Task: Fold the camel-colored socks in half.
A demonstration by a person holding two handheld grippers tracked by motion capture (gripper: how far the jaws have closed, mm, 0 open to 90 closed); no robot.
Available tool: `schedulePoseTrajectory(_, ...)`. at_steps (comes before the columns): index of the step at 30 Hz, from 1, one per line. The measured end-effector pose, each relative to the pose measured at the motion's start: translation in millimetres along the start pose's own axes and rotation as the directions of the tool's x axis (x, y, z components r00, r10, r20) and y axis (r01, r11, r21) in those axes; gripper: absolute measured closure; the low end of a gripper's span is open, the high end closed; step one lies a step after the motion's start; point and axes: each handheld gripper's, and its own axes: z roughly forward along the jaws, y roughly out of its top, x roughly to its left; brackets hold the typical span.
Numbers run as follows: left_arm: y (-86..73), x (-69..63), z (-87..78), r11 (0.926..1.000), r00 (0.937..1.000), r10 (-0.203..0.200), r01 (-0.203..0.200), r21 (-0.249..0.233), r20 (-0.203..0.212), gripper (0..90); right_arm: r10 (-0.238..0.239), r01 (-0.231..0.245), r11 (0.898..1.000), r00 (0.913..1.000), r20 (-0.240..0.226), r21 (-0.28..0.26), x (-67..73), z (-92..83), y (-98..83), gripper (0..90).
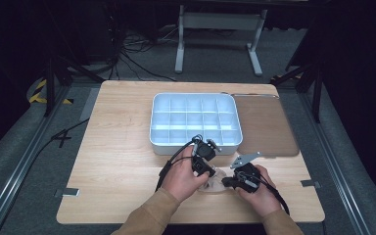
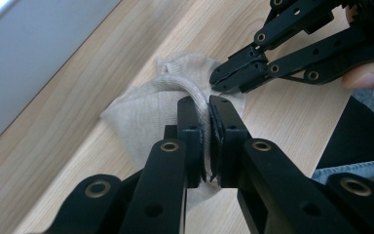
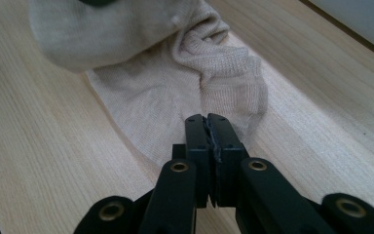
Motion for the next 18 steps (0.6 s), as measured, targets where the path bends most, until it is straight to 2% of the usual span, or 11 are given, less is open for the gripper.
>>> schedulePoseTrajectory(10,5.5,-0.1,19.9,0.9999,0.9994,0.010,-0.010,0.014,0.033,84.5,0.023,-0.024,0.999,0.9995,-0.024,-0.029,-2.6,-0.3,-4.0,88.6)
schedulePoseTrajectory(18,4.4,0.1,31.8,1.0000,0.9994,0.005,-0.005,0.007,0.033,84.8,0.011,-0.010,0.999,0.9999,0.009,-0.032,1.7,-0.5,-4.7,88.6)
